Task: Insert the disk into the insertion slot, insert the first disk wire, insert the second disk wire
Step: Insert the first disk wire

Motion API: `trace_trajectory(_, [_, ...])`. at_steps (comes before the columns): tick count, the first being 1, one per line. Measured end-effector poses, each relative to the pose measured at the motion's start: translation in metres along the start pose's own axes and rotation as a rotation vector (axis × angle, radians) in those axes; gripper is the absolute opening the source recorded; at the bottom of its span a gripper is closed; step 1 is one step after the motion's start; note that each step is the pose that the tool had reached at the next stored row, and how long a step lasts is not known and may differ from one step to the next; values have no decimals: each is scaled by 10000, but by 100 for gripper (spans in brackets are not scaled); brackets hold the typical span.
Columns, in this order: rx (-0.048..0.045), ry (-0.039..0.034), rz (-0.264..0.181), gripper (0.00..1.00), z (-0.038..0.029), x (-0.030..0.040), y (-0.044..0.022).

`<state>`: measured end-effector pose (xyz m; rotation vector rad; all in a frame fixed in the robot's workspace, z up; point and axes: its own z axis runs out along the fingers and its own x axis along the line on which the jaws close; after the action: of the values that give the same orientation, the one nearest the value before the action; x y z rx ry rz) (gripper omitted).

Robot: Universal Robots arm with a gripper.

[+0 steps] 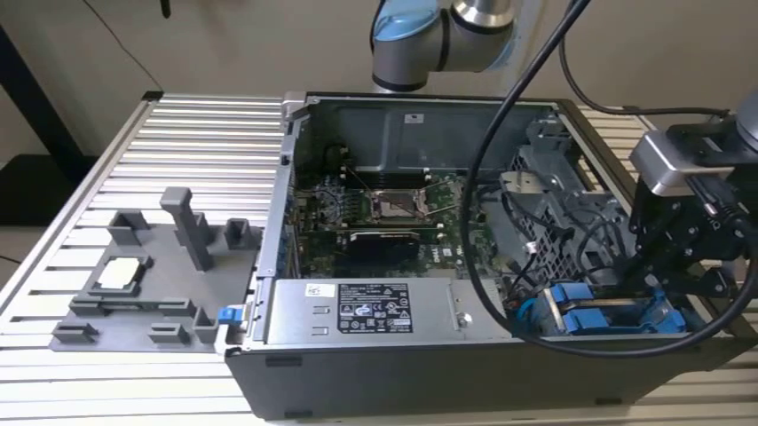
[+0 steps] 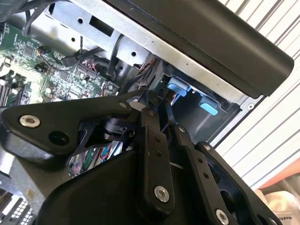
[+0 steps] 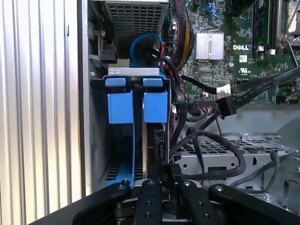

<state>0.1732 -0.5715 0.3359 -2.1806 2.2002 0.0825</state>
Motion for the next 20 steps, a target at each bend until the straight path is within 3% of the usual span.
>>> trace_trajectory(3, [0,11,1,19,41,3,0])
trace_trajectory(7, [-7,-23,2,21,29,3,0])
trace_trajectory(8, [-10,-29,1,21,-3,1,0])
trace_trajectory(9, [-10,-14,2,27,-51,-3,1])
trace_trajectory(20, [-10,-12,1,27,-538,-36,12])
